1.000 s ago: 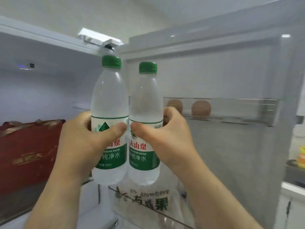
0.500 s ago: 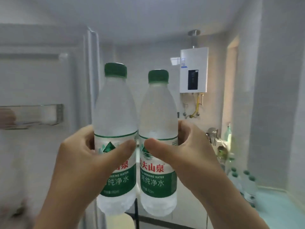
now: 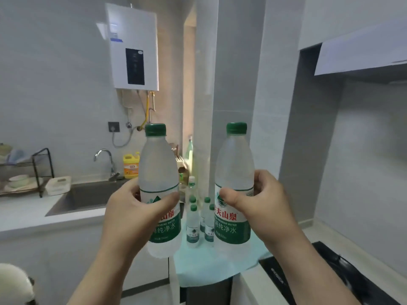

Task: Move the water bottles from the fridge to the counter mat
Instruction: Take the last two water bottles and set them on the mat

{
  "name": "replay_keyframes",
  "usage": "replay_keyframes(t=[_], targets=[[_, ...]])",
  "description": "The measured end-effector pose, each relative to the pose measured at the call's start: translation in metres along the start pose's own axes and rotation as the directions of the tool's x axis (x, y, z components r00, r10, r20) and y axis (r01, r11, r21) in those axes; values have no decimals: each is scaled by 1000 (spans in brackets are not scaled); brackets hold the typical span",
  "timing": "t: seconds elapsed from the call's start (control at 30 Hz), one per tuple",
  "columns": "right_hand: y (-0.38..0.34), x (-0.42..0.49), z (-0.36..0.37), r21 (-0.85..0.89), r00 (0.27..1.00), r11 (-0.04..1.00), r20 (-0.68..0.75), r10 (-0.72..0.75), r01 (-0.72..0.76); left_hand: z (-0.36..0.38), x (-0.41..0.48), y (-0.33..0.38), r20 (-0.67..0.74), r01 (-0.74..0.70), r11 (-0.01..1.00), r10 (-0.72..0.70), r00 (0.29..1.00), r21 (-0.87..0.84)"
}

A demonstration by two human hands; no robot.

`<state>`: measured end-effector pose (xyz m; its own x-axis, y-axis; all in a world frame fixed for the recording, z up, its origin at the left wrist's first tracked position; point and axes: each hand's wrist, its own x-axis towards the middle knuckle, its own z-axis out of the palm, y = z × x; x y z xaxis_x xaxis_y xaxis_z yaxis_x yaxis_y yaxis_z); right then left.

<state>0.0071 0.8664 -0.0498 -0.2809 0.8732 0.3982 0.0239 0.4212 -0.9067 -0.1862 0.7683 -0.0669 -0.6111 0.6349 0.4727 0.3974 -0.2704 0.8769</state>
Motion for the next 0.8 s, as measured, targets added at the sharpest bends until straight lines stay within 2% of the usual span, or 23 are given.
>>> replay_keyframes(t=[0.17, 0.3, 0.47, 0.67, 0.8], targets=[[84, 69, -7, -68, 990, 991, -93, 105, -112, 65, 61, -83, 57, 103, 994, -105, 993, 41], [171, 117, -5, -150, 968, 961, -129, 214, -233, 122, 86, -166, 126, 212, 965, -232, 965, 154], [288, 165, 11, -243, 936, 906, -35, 349, -347, 181, 104, -270, 124, 365, 886, -412, 903, 284], [401, 200, 41, -315, 903, 869, 78, 423, -380, 226, 113, -369, 76, 435, 839, -482, 873, 326], [453, 205, 60, -316, 885, 856, 91, 457, -409, 238, 113, -416, 26, 459, 807, -503, 864, 370]])
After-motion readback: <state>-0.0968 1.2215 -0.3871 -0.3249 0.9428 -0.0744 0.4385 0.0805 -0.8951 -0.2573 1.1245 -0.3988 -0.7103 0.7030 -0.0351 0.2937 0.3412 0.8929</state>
